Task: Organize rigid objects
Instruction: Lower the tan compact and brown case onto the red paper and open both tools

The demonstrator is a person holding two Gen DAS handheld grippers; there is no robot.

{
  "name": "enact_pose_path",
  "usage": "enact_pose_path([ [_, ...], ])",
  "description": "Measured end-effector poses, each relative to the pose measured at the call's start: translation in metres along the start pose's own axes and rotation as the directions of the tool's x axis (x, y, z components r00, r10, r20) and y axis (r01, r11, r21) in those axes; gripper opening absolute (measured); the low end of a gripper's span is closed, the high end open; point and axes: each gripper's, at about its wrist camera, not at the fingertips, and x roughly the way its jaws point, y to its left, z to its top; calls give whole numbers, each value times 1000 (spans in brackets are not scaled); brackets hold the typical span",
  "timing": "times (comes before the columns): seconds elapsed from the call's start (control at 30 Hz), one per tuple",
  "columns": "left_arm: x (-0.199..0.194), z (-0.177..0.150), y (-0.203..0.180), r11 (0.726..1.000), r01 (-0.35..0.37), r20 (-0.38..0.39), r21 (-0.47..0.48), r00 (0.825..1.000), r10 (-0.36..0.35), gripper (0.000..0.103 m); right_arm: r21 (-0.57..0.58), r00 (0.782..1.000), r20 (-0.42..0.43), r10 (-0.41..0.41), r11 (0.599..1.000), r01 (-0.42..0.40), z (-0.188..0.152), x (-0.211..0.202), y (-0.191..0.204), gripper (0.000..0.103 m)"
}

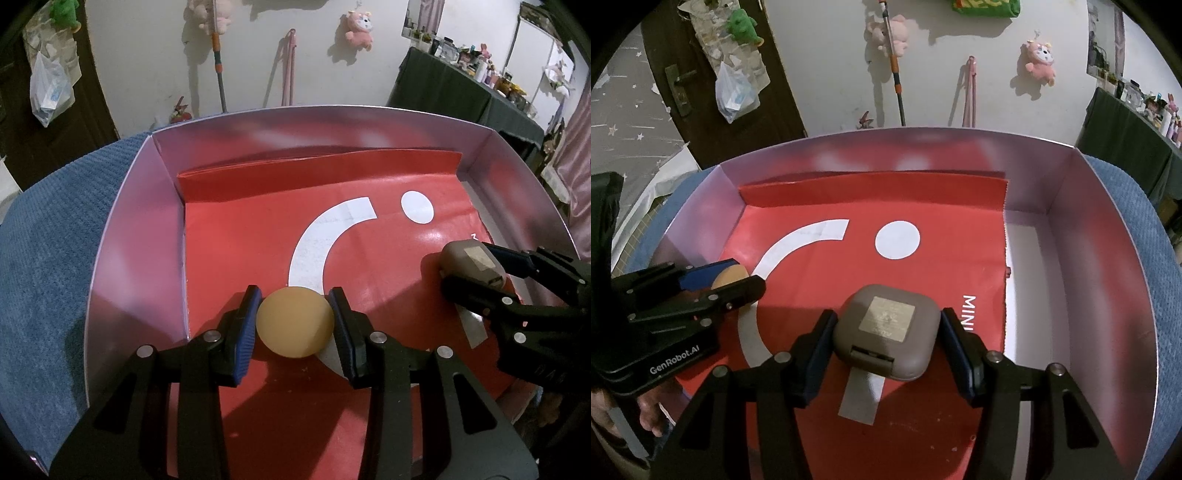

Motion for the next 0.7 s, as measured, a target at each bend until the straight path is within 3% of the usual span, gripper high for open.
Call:
enact_pose_path([
  [0.4, -5, -3, -5, 1000, -3, 16, 17, 1000, 3, 40, 13, 1000, 7, 8, 1000, -9, 0, -7, -3, 62],
  [0.7, -22, -14, -10, 1000, 4, 50, 31, 999, -5, 54, 19, 999, 51, 15, 1000, -16, -4, -27, -1, 67],
])
